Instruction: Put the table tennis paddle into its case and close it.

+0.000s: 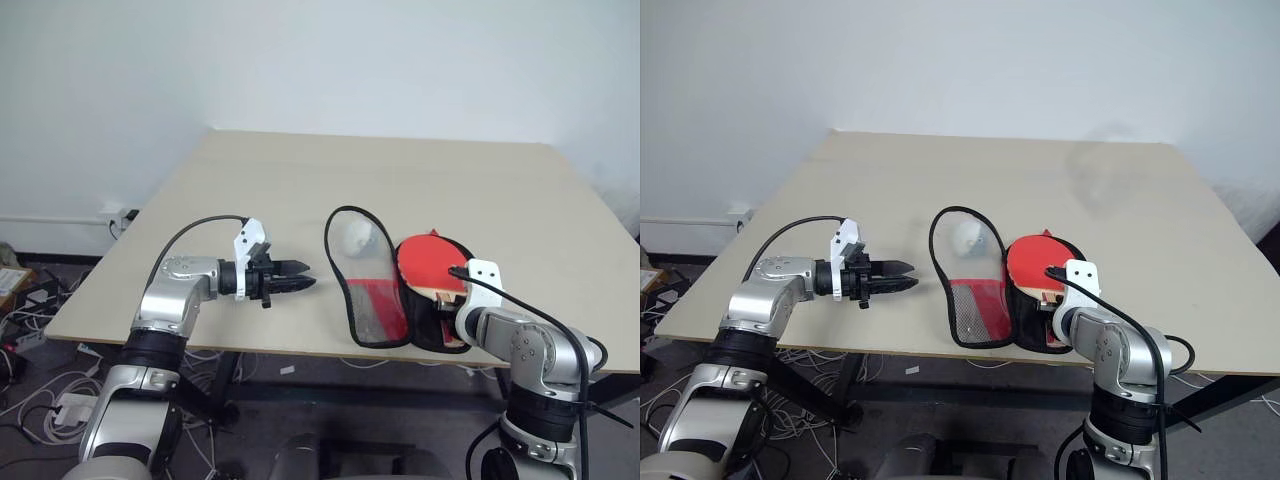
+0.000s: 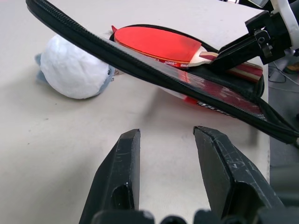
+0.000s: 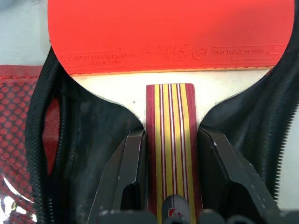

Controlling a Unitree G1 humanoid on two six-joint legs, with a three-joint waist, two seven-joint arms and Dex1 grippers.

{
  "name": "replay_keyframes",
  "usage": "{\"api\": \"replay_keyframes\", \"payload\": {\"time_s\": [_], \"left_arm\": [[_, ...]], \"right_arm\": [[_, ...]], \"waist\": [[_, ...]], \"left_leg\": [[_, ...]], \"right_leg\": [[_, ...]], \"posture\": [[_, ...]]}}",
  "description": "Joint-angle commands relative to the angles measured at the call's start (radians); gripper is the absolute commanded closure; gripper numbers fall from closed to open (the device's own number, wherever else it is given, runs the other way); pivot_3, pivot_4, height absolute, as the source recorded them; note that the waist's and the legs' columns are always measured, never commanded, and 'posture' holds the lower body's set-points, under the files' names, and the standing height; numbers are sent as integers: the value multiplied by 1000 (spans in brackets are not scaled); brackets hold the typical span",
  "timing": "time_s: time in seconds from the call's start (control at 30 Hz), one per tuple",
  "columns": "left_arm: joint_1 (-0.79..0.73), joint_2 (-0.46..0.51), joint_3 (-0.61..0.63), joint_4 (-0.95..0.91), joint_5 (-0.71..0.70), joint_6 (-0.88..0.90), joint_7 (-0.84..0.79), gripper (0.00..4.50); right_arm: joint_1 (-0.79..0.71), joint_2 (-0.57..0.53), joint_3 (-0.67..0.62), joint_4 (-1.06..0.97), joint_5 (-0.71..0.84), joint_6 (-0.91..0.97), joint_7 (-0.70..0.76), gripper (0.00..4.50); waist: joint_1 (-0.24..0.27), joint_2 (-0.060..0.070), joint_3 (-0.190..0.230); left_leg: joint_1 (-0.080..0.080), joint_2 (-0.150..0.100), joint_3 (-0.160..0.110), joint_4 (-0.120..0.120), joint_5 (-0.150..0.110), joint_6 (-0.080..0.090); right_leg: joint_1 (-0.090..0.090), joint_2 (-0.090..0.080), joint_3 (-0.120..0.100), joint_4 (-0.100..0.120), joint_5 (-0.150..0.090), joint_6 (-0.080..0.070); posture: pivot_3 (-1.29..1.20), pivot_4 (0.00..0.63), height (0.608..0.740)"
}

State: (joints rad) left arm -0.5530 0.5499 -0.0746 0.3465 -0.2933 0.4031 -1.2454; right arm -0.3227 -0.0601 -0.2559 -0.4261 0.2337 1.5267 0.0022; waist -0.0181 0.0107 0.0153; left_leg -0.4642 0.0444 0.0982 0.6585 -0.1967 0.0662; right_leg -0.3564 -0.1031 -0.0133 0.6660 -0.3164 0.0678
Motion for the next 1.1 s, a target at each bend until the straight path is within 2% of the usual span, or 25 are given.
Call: {"api": "replay_keyframes", "payload": {"time_s": [0.03, 0.27, 0.47, 0.87, 1.1], "left_arm": [[-22, -2, -1, -18, -11, -7, -10, 2633], [-27, -6, -6, -12, -9, -12, -15, 2633], [-25, -1, -8, -14, -11, -11, -18, 2633], [-29, -7, -14, 1, -5, -25, -24, 2633], [-44, -19, -27, 23, 2, -42, -36, 2633]], "right_arm": [[4, -21, -5, -32, -40, -20, -28, 3290], [23, -27, 30, -15, -61, -72, -40, 3290], [14, -43, -8, -3, -75, -90, -43, 3290], [22, 17, 64, 34, -102, -101, -67, 3290], [1, 0, 103, -59, -41, -161, 21, 905]], "waist": [[0, 0, 0], [0, 0, 0], [0, 0, 0], [-2, 0, 0], [-6, 0, 0]], "left_leg": [[0, 0, 0, 0, 0, 0], [0, 0, 0, 0, 0, 0], [0, 0, 0, 0, 0, 0], [0, 0, 0, 0, 0, 0], [0, 1, 0, -1, 0, -1]], "right_leg": [[0, 0, 0, 0, 0, 0], [0, 0, 0, 0, 0, 0], [0, 0, 0, 0, 0, 0], [0, 0, 0, 0, 0, 0], [0, 0, 0, 0, 0, 0]], "posture": [[0, 0, 715], [0, 0, 715], [0, 0, 715], [0, 0, 715], [0, 0, 715]]}}
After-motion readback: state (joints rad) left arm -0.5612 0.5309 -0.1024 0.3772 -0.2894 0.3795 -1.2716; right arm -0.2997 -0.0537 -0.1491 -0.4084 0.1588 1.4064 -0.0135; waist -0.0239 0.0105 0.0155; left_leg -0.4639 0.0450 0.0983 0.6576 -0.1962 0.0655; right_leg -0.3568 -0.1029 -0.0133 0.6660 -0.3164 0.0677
